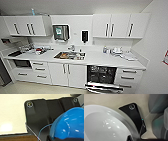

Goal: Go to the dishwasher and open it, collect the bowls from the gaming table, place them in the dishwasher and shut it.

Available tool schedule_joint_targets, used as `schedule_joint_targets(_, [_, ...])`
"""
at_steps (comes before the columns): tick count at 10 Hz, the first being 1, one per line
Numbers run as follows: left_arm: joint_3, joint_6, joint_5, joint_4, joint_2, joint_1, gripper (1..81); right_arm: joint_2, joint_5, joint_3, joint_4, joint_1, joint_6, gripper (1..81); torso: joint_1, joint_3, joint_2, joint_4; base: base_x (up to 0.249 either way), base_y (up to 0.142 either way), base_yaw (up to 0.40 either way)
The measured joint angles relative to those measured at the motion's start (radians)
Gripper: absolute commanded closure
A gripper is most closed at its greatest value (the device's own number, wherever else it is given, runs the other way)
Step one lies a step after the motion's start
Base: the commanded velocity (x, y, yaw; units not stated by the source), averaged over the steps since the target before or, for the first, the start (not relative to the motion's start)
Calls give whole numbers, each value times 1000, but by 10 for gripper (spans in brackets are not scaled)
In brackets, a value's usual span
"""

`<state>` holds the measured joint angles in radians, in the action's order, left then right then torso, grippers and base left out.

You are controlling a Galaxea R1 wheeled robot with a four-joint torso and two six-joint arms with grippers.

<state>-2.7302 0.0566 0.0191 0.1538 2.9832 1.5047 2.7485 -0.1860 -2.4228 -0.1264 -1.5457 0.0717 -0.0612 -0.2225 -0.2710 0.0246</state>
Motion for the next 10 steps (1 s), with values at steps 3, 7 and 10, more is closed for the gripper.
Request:
schedule_joint_targets(3, [0,0,0,0,1,1,811,-1,0,0,0,-3,0,811,0,0,0,0,122,67,0])
schedule_joint_targets(7, [0,0,1,0,-2,0,811,0,-1,-2,0,-3,0,811,0,0,0,0,127,70,0])
schedule_joint_targets(10, [-1,0,4,0,-6,-14,811,9,-2,-1,0,7,0,811,-2,0,1,0,130,0,0])
